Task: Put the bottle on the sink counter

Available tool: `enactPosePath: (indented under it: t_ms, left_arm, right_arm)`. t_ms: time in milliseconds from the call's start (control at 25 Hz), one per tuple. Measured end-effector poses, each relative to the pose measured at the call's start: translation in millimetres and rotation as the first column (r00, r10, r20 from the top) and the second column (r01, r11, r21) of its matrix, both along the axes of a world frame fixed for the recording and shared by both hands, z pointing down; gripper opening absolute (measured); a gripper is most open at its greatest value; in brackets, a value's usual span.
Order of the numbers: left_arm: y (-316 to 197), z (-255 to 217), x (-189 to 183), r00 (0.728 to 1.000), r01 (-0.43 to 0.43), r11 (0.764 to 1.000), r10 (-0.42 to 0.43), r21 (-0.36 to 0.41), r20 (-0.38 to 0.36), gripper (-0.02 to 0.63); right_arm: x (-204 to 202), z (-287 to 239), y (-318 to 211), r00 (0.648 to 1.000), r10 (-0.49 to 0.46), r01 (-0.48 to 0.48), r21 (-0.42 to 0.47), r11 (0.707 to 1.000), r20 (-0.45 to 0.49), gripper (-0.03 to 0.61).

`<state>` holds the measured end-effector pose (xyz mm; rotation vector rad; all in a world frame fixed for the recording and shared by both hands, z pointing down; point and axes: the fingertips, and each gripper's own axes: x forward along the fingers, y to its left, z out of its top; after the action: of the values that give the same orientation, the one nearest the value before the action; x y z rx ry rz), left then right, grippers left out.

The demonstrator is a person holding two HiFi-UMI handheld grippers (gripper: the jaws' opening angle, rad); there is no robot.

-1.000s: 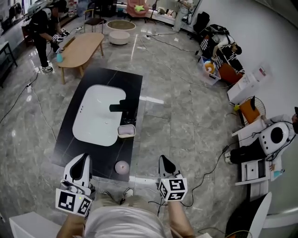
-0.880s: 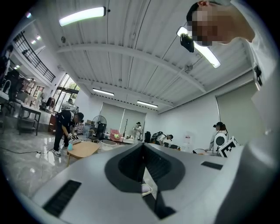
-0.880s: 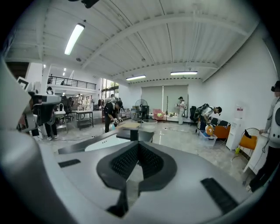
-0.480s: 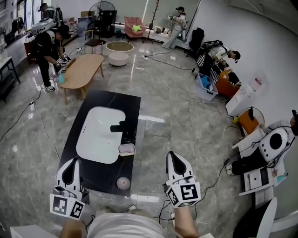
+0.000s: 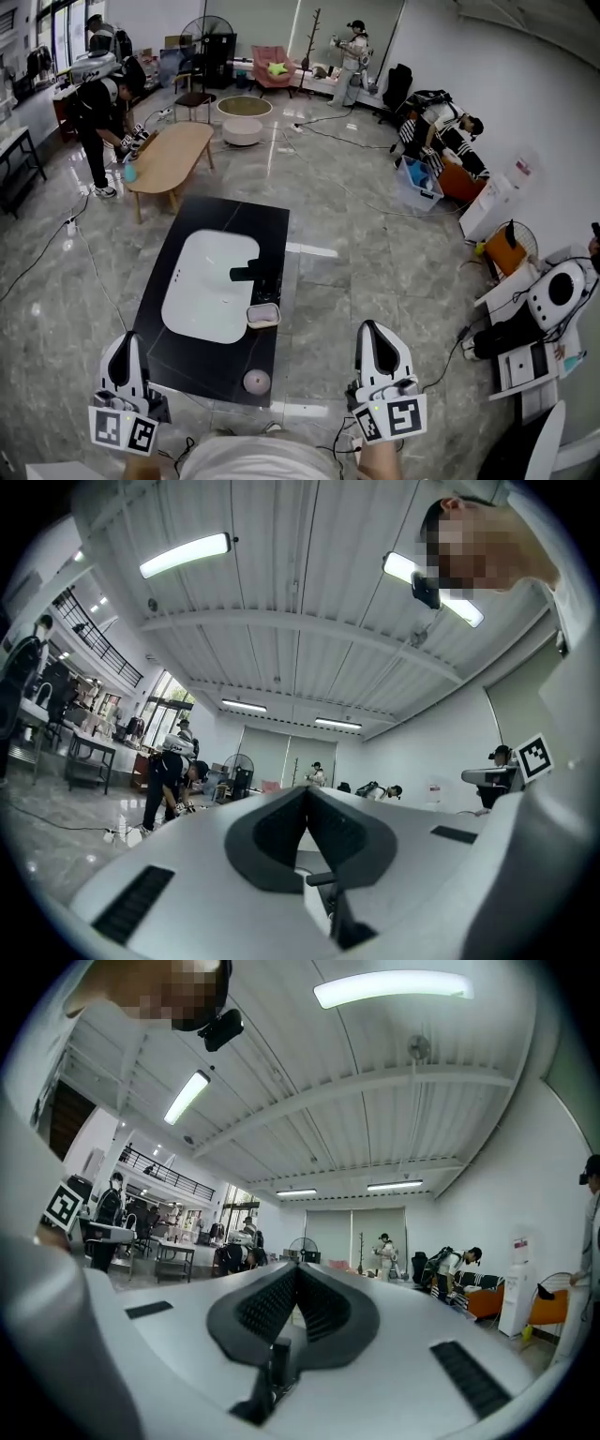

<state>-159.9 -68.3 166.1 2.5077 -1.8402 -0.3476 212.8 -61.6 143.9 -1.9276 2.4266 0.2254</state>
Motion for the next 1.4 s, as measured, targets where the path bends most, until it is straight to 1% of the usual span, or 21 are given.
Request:
enactPosePath:
  t_ms: [160,480,920,1400]
  left_arm:
    - [6,0,-14,0.999,0.022,1.0,-0.022,-0.019,-0.024,0.014]
    - [15,-3,-23,0.999,0.046,0.999,-0.046,-0.021,-0.009,0.014]
    - [16,8,-9,1.0,0.003,0.999,-0.004,-0.045,-0.02,0.014]
    - [25,11,5,1.0,0.009,0.999,-0.01,-0.047,-0.023,0.014]
  right_arm:
    - [-6,-2,7,1.0,-0.005,0.005,-0.006,1.0,-0.006,0.011]
    - [-15,7,3,1.0,-0.022,0.022,-0.035,0.999,-0.004,0.009]
    - [-21,15,12,0.999,-0.034,0.032,-0.072,0.997,-0.014,0.011]
    - [-20,20,15,0.997,-0.077,0.074,-0.09,0.993,-0.031,0.009]
